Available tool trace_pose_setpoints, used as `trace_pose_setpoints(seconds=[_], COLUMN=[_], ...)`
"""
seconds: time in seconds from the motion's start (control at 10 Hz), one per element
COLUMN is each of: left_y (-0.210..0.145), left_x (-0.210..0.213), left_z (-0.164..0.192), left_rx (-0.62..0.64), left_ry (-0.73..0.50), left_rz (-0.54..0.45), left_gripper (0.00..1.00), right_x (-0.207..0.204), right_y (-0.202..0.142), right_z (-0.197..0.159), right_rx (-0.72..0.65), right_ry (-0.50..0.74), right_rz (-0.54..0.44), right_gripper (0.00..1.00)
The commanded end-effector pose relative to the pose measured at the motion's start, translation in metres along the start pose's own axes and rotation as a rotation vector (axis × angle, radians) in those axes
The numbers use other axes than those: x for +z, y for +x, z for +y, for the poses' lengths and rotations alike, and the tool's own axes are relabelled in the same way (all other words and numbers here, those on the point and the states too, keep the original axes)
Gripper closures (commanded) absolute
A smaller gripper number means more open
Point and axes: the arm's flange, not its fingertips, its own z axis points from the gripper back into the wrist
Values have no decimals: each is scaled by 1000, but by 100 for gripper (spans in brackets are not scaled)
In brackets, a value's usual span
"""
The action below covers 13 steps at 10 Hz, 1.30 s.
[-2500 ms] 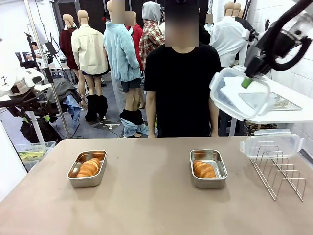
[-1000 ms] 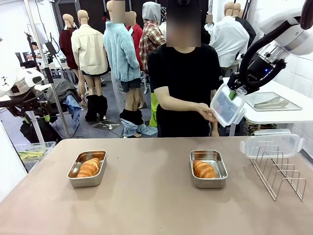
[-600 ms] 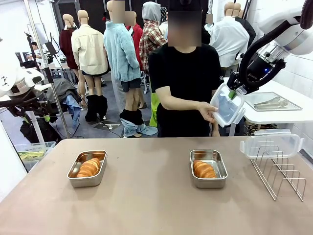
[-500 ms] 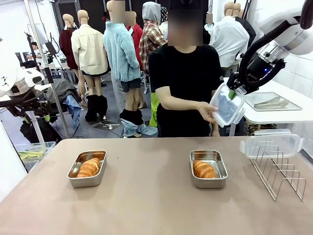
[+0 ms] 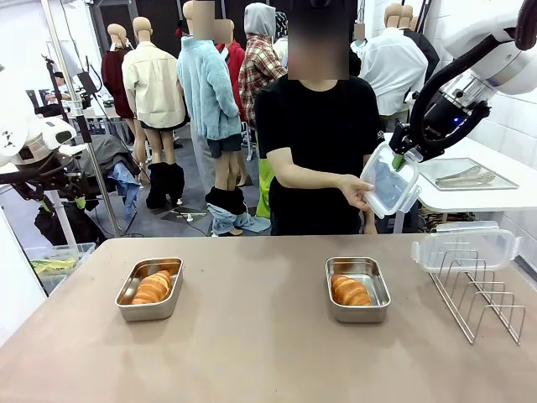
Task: Place the bread in airtight containers.
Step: Pick up one Airtight Container lid and hand it to the human.
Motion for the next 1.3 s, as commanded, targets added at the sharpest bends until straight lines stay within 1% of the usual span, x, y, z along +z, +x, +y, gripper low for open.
trace_pose_setpoints(seconds=[0.0, 0.2, 0.3, 0.4, 0.5, 0.6, 0.7, 0.8, 0.9, 1.1, 1.2], left_y=[0, 0, 0, 0, 0, 0, 0, 0, 0, 0, 0], left_x=[2, 2, 2, 2, 2, 2, 2, 2, 2, 2, 2], left_z=[0, 0, 0, 0, 0, 0, 0, 0, 0, 0, 0], left_rx=[1, 1, 1, 1, 1, 1, 1, 1, 1, 1, 1], left_ry=[1, 1, 1, 1, 1, 1, 1, 1, 1, 1, 1], left_rz=[-4, -4, -4, -4, -4, -4, -4, -4, -4, -4, -4], left_gripper=[25, 25, 25, 25, 25, 25, 25, 25, 25, 25, 25], right_x=[2, 13, 21, 33, 44, 53, 61, 69, 76, 90, 91], right_y=[-1, -6, -8, -13, -22, -31, -42, -55, -68, -91, -101], right_z=[1, 2, 1, -2, -6, -14, -24, -38, -51, -77, -86], right_rx=[20, 38, 73, 110, 218, 238, 301, 336, 425, 507, 574], right_ry=[-6, -40, -29, -55, -90, -168, -253, -341, -413, -445, -422], right_rz=[36, 43, 57, 49, 79, 80, 78, 93, 71, 91, 104], right_gripper=[80, 41, 21, 7, 7, 7, 7, 7, 7, 7, 7])
